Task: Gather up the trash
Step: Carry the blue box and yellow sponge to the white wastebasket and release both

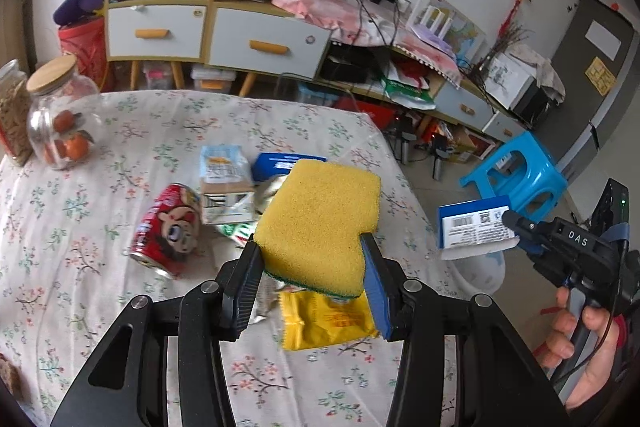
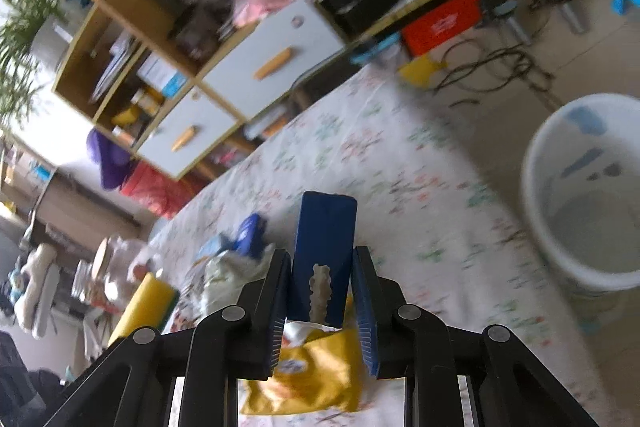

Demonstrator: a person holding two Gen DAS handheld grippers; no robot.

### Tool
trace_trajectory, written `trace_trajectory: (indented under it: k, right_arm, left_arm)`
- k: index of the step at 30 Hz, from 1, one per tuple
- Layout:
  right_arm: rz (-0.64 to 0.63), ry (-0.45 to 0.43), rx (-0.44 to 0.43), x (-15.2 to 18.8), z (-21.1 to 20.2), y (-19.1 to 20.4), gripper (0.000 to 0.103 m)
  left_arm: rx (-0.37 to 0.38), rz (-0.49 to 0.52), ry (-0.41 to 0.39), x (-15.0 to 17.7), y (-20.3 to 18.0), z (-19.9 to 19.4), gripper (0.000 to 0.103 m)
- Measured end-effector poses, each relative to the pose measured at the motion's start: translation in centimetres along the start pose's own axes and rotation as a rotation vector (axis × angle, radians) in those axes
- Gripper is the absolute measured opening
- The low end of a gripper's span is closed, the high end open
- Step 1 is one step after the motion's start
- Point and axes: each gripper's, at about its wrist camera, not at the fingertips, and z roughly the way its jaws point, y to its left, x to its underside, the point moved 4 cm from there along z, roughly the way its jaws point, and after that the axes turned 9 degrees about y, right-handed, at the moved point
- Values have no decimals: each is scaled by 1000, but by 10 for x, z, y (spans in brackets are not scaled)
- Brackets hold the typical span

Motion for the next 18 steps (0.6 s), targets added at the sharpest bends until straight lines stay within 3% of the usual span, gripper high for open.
trace_trajectory:
  k: [18]
  right_arm:
    - [181,-147,243,-21,-65,-126,29]
  left_arm:
    - [110,137,79,15,-106,58,50]
